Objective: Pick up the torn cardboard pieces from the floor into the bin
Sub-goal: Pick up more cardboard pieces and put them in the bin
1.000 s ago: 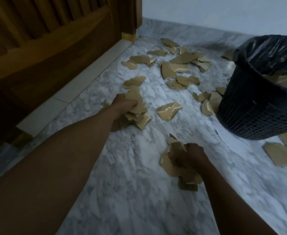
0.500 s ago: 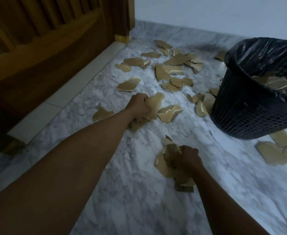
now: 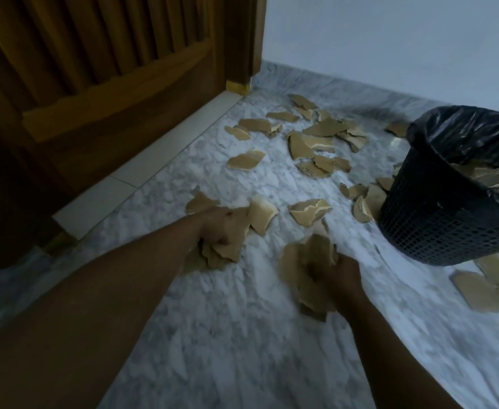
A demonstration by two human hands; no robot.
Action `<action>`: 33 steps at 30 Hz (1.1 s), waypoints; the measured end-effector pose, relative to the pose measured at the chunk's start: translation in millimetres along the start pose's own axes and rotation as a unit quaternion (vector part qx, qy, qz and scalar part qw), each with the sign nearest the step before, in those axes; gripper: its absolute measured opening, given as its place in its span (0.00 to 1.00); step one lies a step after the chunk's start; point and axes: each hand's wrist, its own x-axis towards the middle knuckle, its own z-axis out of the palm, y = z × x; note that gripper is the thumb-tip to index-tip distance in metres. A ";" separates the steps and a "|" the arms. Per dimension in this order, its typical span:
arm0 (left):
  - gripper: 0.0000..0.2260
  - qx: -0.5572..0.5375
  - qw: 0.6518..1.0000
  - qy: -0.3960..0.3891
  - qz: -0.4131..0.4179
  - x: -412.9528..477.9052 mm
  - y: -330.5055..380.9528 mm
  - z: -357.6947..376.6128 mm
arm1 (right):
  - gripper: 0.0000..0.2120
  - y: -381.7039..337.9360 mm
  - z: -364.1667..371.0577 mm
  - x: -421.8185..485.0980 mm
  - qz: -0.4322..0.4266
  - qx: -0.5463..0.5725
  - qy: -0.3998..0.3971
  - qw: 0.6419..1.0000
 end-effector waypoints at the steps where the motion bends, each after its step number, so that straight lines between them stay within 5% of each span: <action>1: 0.36 -0.012 1.000 0.001 0.001 -2.6 -3.0 12.1 | 0.07 -3.4 0.3 7.8 0.012 0.026 -0.019 0.999; 8: 0.41 -0.045 0.999 0.024 -0.007 9.7 -17.2 38.0 | 0.22 -47.0 53.1 83.1 0.108 0.228 -0.119 0.960; 15: 0.47 -0.032 0.997 0.062 0.030 17.0 -1.3 22.7 | 0.30 -94.6 100.8 135.5 0.063 -0.105 -0.060 0.991; 20: 0.56 0.038 0.999 -0.003 -0.024 42.2 13.7 17.8 | 0.22 -85.4 112.8 137.3 0.070 -0.117 -0.038 0.990; 22: 0.56 0.064 0.996 -0.026 -0.057 35.8 10.3 17.2 | 0.17 -79.3 115.9 121.0 -0.014 -0.099 -0.040 0.994; 24: 0.54 0.074 0.993 -0.030 -0.081 34.5 11.8 17.5 | 0.16 -74.6 104.8 113.3 -0.123 -0.055 -0.040 0.990; 26: 0.49 0.092 0.992 -0.021 -0.079 32.7 17.3 19.0 | 0.25 -68.3 83.7 111.3 -0.137 0.018 -0.044 0.989; 28: 0.43 0.114 0.992 0.006 -0.049 31.6 20.0 20.7 | 0.27 -68.9 62.2 112.0 -0.092 0.080 -0.032 0.992; 31: 0.33 0.110 0.993 0.036 -0.009 28.8 22.3 14.1 | 0.12 -71.0 33.0 128.2 -0.015 0.137 -0.045 0.989; 33: 0.30 0.064 0.996 0.039 -0.037 30.9 17.6 -0.1 | 0.17 -68.8 21.6 141.9 0.048 0.144 -0.070 0.986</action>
